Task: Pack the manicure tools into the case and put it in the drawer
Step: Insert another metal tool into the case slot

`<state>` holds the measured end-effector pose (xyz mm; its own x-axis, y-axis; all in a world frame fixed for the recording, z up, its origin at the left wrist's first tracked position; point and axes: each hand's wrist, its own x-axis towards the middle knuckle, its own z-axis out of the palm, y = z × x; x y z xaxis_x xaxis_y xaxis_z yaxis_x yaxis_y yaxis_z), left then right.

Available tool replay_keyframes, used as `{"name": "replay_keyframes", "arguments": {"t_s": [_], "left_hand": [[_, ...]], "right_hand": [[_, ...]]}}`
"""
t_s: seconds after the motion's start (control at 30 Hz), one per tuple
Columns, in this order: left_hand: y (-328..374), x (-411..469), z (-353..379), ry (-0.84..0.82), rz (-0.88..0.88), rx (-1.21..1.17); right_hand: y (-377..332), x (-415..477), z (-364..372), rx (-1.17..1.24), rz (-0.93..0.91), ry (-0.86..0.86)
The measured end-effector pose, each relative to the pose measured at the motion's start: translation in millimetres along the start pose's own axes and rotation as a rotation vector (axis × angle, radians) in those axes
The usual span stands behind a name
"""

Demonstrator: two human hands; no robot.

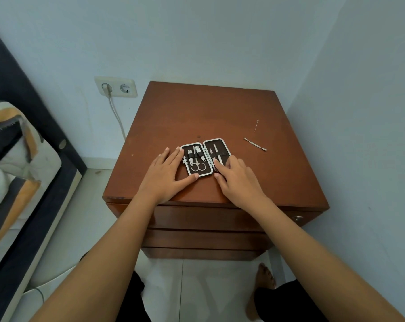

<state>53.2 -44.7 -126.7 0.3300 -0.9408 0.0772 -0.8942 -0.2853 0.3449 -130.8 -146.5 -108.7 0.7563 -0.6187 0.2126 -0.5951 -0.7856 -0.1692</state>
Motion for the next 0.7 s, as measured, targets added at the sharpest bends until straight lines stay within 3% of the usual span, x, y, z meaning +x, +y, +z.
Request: {"name": "replay_keyframes", "arguments": {"t_s": [0.13, 0.33, 0.43, 0.57, 0.7], "left_hand": [[-1, 0, 1, -0.004, 0.000, 0.005], [0, 1, 0, 0.000, 0.000, 0.004], [-1, 0, 0, 0.006, 0.005, -0.001], [-1, 0, 0, 0.001, 0.009, -0.002], [-2, 1, 1, 0.002, 0.004, 0.000]], "right_hand": [[1, -9, -1, 0.128, 0.016, 0.078], [0, -3, 1, 0.079, 0.002, 0.035], [4, 5, -3, 0.219, 0.049, 0.091], [43, 21, -11, 0.347, 0.271, 0.246], [93, 35, -18, 0.338, 0.563, 0.236]]}}
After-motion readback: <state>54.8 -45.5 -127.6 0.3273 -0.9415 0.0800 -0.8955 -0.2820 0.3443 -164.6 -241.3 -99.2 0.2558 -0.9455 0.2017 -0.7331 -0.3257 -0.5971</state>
